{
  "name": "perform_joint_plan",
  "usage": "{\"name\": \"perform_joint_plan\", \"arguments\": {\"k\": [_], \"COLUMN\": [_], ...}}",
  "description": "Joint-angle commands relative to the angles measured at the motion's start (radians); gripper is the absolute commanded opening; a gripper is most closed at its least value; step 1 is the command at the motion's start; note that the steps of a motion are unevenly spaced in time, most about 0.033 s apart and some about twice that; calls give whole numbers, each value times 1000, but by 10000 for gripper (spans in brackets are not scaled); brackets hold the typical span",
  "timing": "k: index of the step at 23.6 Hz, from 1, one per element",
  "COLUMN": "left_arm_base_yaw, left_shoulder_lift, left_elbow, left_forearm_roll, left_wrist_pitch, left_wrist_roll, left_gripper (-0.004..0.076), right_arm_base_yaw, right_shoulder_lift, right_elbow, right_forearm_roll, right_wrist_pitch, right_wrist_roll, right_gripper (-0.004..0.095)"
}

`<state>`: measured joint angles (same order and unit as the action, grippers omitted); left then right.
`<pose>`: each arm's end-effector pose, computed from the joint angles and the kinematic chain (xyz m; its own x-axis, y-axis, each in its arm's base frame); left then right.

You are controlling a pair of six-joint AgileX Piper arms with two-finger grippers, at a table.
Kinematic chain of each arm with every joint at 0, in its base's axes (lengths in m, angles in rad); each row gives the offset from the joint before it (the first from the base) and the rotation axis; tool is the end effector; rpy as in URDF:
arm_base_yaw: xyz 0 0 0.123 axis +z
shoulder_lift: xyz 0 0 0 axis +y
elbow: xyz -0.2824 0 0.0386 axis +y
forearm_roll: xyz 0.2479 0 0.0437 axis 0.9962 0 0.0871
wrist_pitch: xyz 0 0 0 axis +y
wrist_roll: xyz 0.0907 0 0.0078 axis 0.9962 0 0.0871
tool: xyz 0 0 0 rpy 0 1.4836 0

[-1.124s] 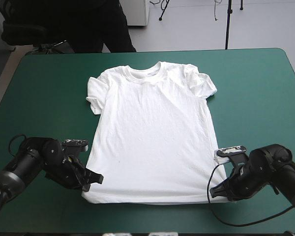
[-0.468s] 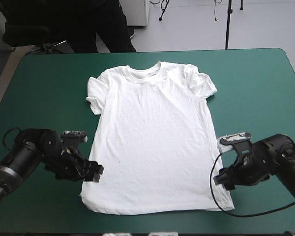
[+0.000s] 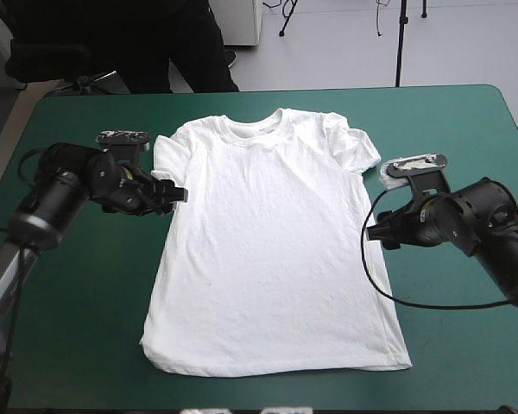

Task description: Fold the cloth

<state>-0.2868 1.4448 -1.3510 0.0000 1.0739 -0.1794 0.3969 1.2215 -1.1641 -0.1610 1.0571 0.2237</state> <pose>0.2844 -0.0839 0.3479 -0.8831 0.0744 -0.4633 0.1274 0.9883 -0.0840 0.2231 0.0797 0.3540 -0.8239 -0.1912 -0.5336 -0.1994 0.9790 -0.0429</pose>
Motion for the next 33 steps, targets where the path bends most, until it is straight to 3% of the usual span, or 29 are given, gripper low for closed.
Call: {"name": "perform_joint_plan", "arguments": {"k": [1, 9, 14, 16, 20, 24, 33], "left_arm_base_yaw": [1, 1, 10, 10, 10, 10, 10], "left_shoulder_lift": [80, 347, 430, 439, 439, 439, 439], "left_elbow": [-55, -115, -134, -136, -136, -136, -136], "left_forearm_roll": [19, 40, 31, 27, 27, 27, 27], "left_wrist_pitch": [-75, -94, -92, -96, -102, -102, -102], "left_wrist_roll": [-15, -15, -15, -11, -3, -3, -3], "left_gripper": [518, 511, 482, 401, 160, 8, -9], "right_arm_base_yaw": [2, 2, 2, 2, 2, -40, -107], "right_shoulder_lift": [21, 91, 125, 149, 261, 417, 578], "right_elbow": [-64, -77, -77, -77, -88, -188, -314], "right_forearm_roll": [-27, -56, -67, -69, -71, -33, 52], "right_wrist_pitch": [-73, -107, -151, -191, -269, -275, -273], "right_wrist_roll": [2, -7, -7, -6, -3, 2, -25], "right_gripper": [716, 716, 716, 715, 716, 715, 632]}}
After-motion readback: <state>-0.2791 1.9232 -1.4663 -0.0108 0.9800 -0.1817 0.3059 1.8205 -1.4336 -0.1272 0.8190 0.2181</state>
